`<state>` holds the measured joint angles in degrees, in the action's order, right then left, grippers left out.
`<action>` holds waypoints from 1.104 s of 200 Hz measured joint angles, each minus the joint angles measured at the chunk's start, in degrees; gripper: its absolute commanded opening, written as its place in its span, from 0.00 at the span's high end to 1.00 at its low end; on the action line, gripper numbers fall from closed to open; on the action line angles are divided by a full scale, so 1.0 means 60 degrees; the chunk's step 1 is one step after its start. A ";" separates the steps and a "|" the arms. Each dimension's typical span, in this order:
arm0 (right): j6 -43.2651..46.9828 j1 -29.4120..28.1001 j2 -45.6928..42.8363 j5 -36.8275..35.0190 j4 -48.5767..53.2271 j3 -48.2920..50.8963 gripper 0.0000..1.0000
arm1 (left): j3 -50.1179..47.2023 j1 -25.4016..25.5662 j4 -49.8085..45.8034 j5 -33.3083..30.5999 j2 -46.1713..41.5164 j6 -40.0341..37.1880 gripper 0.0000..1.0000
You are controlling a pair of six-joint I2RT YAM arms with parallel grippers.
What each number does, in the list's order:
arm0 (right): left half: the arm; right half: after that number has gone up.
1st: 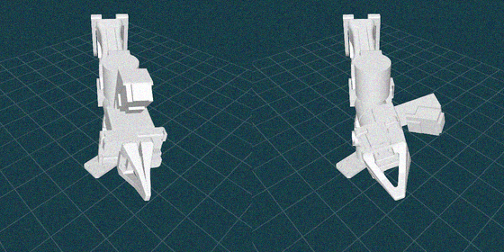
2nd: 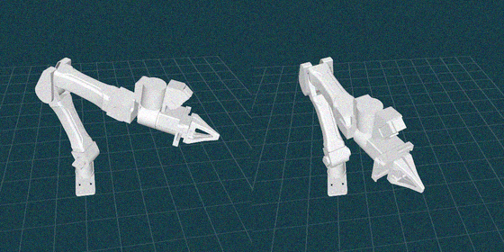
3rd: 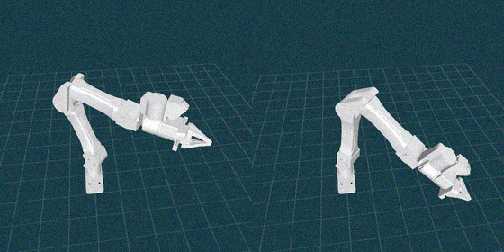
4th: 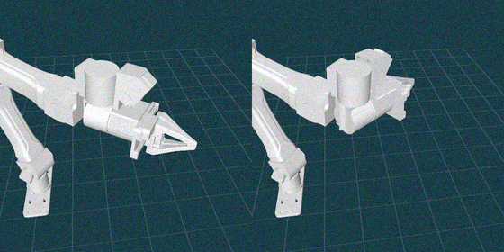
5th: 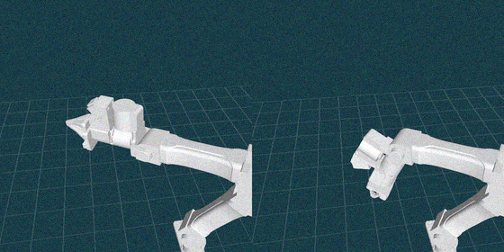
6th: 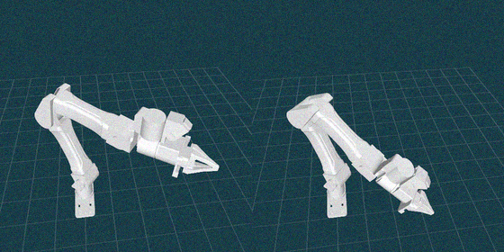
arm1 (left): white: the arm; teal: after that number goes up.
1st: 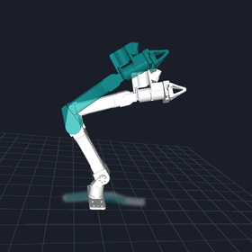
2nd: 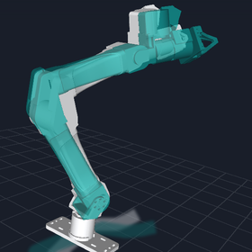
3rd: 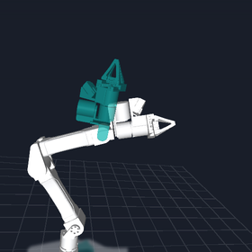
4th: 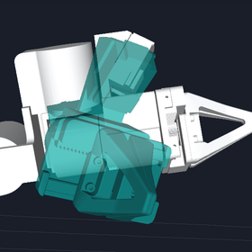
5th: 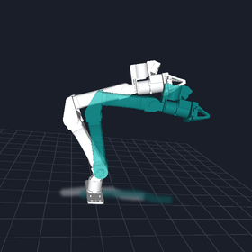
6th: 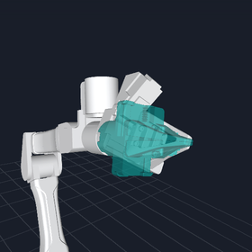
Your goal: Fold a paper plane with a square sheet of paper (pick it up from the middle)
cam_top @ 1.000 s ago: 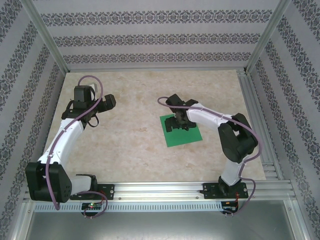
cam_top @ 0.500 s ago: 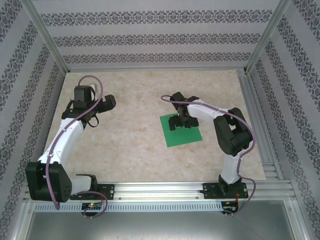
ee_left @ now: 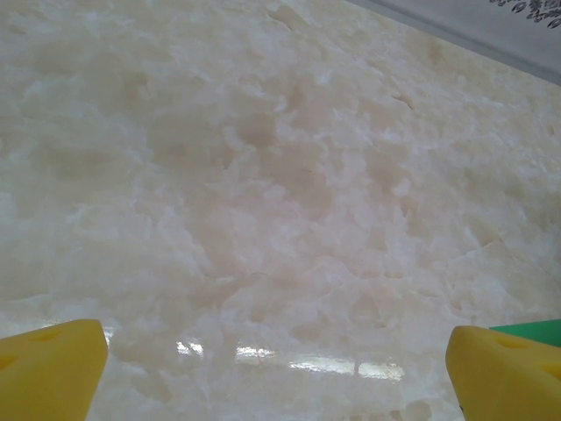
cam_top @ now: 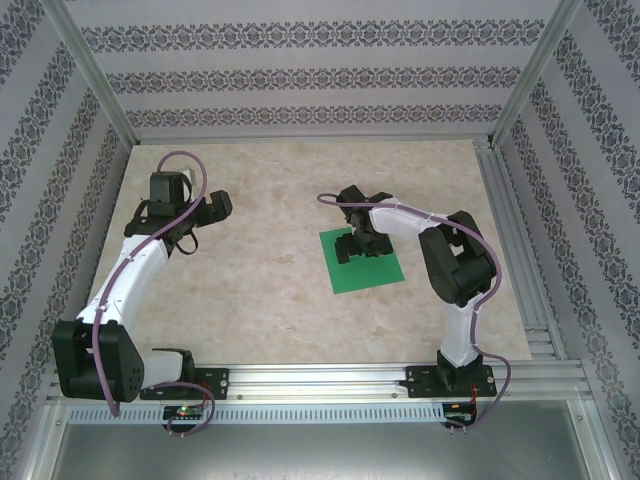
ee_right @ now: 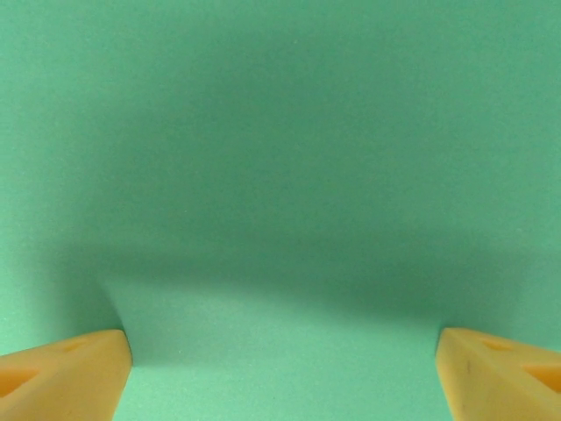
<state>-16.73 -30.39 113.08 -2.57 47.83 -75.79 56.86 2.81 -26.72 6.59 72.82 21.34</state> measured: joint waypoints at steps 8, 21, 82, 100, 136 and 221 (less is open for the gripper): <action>0.0015 0.0000 0.0022 0.0029 0.0000 -0.0015 0.15 | 0.0000 -0.0004 0.0000 0.0000 0.0011 0.0000 0.00; 0.0033 -0.0040 0.0040 0.0055 -0.0022 -0.0022 0.18 | 0.0000 0.0000 0.0000 0.0000 0.0044 0.0000 0.00; 0.0058 -0.0033 0.0058 0.0182 -0.0120 0.0004 0.28 | 0.0000 0.0000 -0.0011 0.0000 0.0091 0.0000 0.00; 0.0062 0.0018 0.0051 0.0208 -0.0182 0.0033 0.31 | 0.0004 0.0000 -0.0015 0.0004 0.0138 0.0000 0.00; 0.0062 0.0076 0.0018 0.0215 -0.0219 0.0066 0.33 | 0.0004 0.0000 -0.0062 0.0011 0.0342 0.0000 0.00; -0.0033 0.0000 -0.0630 0.0109 -0.0302 0.0470 0.06 | 0.0142 0.0000 -0.0102 0.0076 0.0484 0.0000 0.00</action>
<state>-16.93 -30.39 109.30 -1.91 46.02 -72.97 57.71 2.81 -27.33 7.05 75.72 21.34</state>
